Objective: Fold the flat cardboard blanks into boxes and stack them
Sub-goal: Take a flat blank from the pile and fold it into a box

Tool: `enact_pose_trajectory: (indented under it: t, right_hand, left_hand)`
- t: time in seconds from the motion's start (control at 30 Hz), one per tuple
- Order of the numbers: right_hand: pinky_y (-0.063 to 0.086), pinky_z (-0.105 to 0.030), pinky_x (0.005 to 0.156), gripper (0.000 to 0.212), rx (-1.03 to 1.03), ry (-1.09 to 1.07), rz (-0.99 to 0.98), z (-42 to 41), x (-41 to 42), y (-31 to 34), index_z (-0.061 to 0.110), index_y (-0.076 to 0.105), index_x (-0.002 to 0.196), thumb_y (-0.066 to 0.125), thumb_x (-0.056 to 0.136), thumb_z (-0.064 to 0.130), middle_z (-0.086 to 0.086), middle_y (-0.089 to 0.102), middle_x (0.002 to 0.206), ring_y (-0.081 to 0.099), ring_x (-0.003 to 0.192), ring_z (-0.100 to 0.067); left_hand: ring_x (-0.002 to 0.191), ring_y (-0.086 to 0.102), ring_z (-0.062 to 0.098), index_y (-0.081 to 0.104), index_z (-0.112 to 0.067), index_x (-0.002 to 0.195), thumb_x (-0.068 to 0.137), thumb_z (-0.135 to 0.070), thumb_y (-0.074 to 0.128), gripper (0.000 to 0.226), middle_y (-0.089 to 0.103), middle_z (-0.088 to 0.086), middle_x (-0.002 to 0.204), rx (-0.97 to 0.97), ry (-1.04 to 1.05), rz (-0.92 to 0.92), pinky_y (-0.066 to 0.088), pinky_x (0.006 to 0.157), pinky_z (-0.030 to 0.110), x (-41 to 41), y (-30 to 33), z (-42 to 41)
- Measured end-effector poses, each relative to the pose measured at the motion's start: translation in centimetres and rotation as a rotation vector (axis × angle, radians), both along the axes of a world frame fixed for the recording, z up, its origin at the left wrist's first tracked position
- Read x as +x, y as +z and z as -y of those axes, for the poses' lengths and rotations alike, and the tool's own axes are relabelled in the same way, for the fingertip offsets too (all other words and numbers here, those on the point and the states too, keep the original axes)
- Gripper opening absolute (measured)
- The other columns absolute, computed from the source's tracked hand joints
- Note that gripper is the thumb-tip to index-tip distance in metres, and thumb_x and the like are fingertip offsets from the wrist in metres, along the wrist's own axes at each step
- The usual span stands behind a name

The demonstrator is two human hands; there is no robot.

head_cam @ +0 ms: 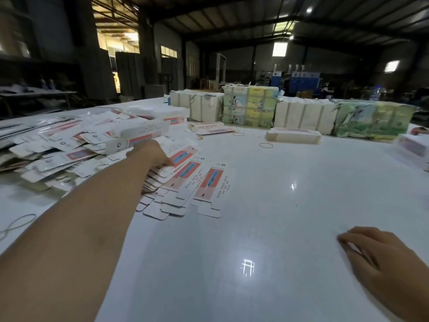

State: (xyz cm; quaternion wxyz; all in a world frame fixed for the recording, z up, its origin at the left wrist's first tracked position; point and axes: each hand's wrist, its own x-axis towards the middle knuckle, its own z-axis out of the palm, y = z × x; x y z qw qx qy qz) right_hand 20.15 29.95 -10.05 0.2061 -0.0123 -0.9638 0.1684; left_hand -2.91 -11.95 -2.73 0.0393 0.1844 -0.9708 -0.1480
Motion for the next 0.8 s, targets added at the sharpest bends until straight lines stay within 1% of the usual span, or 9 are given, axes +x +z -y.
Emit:
enact_pose_trajectory:
  t: [0.13, 0.23, 0.3, 0.4, 0.5, 0.53, 0.6, 0.7, 0.8]
  right_hand:
    - [0.041, -0.038, 0.081, 0.019, 0.016, 0.012, 0.02, 0.2, 0.4, 0.7, 0.017, 0.075, 0.095, 0.07, 0.08, 0.008, 0.001, 0.066, 0.102, 0.057, 0.1, -0.028]
    - [0.034, -0.026, 0.084, 0.022, 0.052, 0.034, 0.05, 0.1, 0.7, 1.0, 0.025, 0.07, 0.107, 0.06, 0.089, 0.02, 0.01, 0.06, 0.114, 0.051, 0.11, -0.017]
    - [0.031, -0.022, 0.084, 0.024, 0.064, 0.034, 0.07, 0.0, 0.8, 1.1, 0.029, 0.066, 0.112, 0.054, 0.092, 0.026, 0.014, 0.056, 0.118, 0.048, 0.113, -0.011]
    - [0.033, -0.024, 0.09, 0.026, 0.089, 0.043, 0.107, -0.1, 0.7, 1.0, 0.031, 0.063, 0.117, 0.048, 0.095, 0.03, 0.016, 0.054, 0.122, 0.045, 0.115, -0.01]
    - [0.036, -0.023, 0.088, 0.026, 0.072, 0.06, 0.129, -0.6, 0.1, 0.8, 0.029, 0.064, 0.112, 0.046, 0.094, 0.027, 0.012, 0.056, 0.12, 0.049, 0.112, -0.014]
    - [0.039, -0.021, 0.086, 0.024, -0.017, 0.063, 0.124, -0.6, 0.1, 0.9, 0.026, 0.065, 0.109, 0.047, 0.094, 0.024, 0.009, 0.058, 0.117, 0.052, 0.109, -0.014]
    - [0.047, -0.013, 0.076, 0.02, -0.541, 0.023, 0.092, -0.8, 0.2, 1.4, 0.021, 0.069, 0.099, 0.049, 0.095, 0.02, 0.001, 0.063, 0.108, 0.06, 0.089, -0.011]
    - [0.055, -0.032, 0.054, 0.028, -1.352, -0.03, -0.005, -1.4, 1.0, 2.9, 0.013, 0.065, 0.084, 0.044, 0.099, 0.025, -0.016, 0.068, 0.085, 0.063, 0.062, -0.021]
    - [0.056, -0.033, 0.046, 0.049, -1.692, 0.147, 0.02, -2.4, 2.2, 4.2, 0.008, 0.069, 0.087, 0.039, 0.098, 0.045, -0.015, 0.069, 0.072, 0.069, 0.064, -0.029]
  left_hand:
    - [0.102, 0.055, 0.029, 0.047, -0.012, 0.111, 0.069, -0.046, 0.079, 0.062, 0.057, 0.009, 0.105, -0.103, 0.072, -0.168, 0.046, 0.087, 0.039, 0.6, -0.3, -1.1]
    - [0.083, 0.056, 0.024, 0.046, -0.016, 0.107, 0.087, -0.025, 0.063, 0.028, 0.056, 0.007, 0.091, -0.103, -0.017, -0.399, 0.05, 0.071, 0.038, 1.5, 0.1, -3.0]
    - [0.079, 0.056, 0.024, 0.05, -0.015, 0.099, 0.089, -0.015, 0.055, 0.011, 0.056, 0.007, 0.089, 0.199, -0.164, -0.448, 0.051, 0.067, 0.038, 2.3, 1.0, -4.6]
    - [0.075, 0.066, 0.026, 0.058, -0.014, 0.093, 0.088, -0.013, 0.062, 0.007, 0.065, 0.009, 0.087, 0.763, -0.33, -0.432, 0.056, 0.069, 0.04, 5.5, 2.1, -8.4]
    - [0.067, 0.07, 0.023, 0.06, -0.015, 0.092, 0.088, -0.011, 0.064, 0.007, 0.071, 0.01, 0.081, 1.075, -0.49, -0.266, 0.058, 0.058, 0.037, 9.5, 1.5, -12.8]
    - [0.066, 0.07, 0.023, 0.061, -0.015, 0.093, 0.088, -0.011, 0.063, 0.008, 0.072, 0.009, 0.079, 1.103, -0.536, -0.203, 0.057, 0.054, 0.034, 10.6, 0.9, -14.1]
    - [0.069, 0.071, 0.025, 0.063, -0.016, 0.095, 0.088, -0.011, 0.062, 0.009, 0.073, 0.008, 0.081, 1.153, -0.585, -0.097, 0.055, 0.052, 0.032, 12.5, -0.4, -16.4]
    - [0.071, 0.071, 0.026, 0.066, -0.016, 0.093, 0.089, -0.009, 0.06, 0.01, 0.074, 0.009, 0.085, 1.19, -0.647, -0.024, 0.054, 0.052, 0.029, 14.3, -2.6, -18.2]
    - [0.082, 0.071, 0.027, 0.07, -0.03, 0.085, 0.089, -0.018, 0.061, 0.016, 0.073, 0.005, 0.094, 1.102, -0.712, 0.078, 0.056, 0.065, 0.035, 15.4, -3.5, -18.2]
